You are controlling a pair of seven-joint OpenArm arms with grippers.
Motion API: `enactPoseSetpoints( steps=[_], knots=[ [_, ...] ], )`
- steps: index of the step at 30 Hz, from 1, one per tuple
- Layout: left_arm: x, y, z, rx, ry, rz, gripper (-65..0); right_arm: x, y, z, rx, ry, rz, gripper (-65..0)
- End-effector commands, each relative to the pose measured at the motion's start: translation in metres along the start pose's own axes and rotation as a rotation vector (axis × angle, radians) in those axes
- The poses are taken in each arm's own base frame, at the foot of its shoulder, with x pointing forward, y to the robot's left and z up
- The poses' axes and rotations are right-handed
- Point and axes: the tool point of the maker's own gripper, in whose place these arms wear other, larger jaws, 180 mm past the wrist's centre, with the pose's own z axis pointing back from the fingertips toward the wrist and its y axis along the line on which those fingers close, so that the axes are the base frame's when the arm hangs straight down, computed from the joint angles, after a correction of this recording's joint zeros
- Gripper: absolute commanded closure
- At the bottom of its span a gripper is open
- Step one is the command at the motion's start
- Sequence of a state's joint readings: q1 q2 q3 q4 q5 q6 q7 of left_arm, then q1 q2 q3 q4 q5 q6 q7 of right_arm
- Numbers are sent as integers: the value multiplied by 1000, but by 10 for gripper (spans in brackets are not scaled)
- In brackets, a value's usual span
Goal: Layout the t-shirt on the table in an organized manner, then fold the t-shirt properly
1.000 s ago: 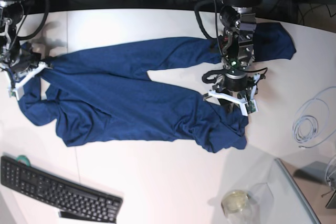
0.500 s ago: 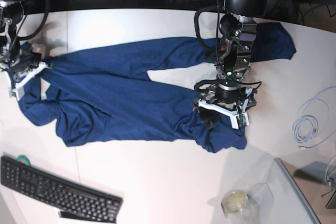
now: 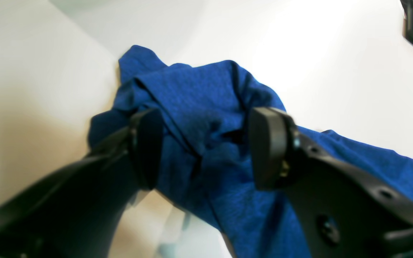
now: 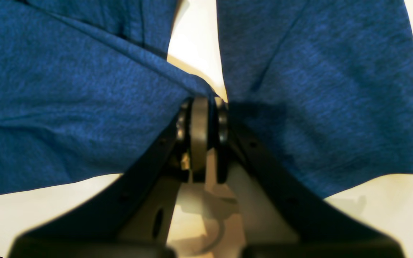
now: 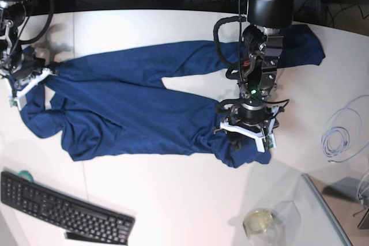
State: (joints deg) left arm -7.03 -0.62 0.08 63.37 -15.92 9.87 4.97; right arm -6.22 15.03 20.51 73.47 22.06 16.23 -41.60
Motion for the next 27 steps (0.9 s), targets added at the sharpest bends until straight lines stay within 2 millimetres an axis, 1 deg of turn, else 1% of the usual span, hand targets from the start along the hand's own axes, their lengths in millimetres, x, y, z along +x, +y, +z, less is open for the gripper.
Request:
enactPoseSetpoints(
  steps=[1, 4, 9, 13, 14, 16, 17, 18, 21, 26, 27],
  knots=[
    [16, -5, -5, -11, -44, 2, -337, 18, -5, 5, -11, -44, 9, -29],
    [8, -3, -8, -2, -19, 1, -336, 17, -5, 5, -11, -43, 9, -29],
    [8, 0, -10, 6, -16, 4, -336, 16, -6, 5, -11, -41, 9, -29],
    [3, 2, -12, 11, -3, 4, -336, 16, -6, 5, -11, -41, 9, -29],
    [7, 1, -14, 10, -8, 4, -336, 16, -6, 5, -11, -41, 9, -29],
    [6, 0, -17, 11, -2, 3, -336, 16, -6, 5, -12, -42, 8, -29],
    [3, 0, -17, 13, 7, 3, -336, 16, -6, 5, -12, -42, 8, -29],
    [5, 0, -19, 13, 6, 3, -336, 16, -6, 5, -12, -42, 8, -29],
    [5, -8, -22, 6, 11, 18, -336, 16, -6, 5, -12, -42, 8, -29],
    [3, -8, -23, 7, 16, 18, -334, 16, -6, 5, -12, -42, 8, -29],
    [8, -9, -24, 6, 6, 21, -334, 16, -6, 5, -12, -42, 8, -29]
  ],
)
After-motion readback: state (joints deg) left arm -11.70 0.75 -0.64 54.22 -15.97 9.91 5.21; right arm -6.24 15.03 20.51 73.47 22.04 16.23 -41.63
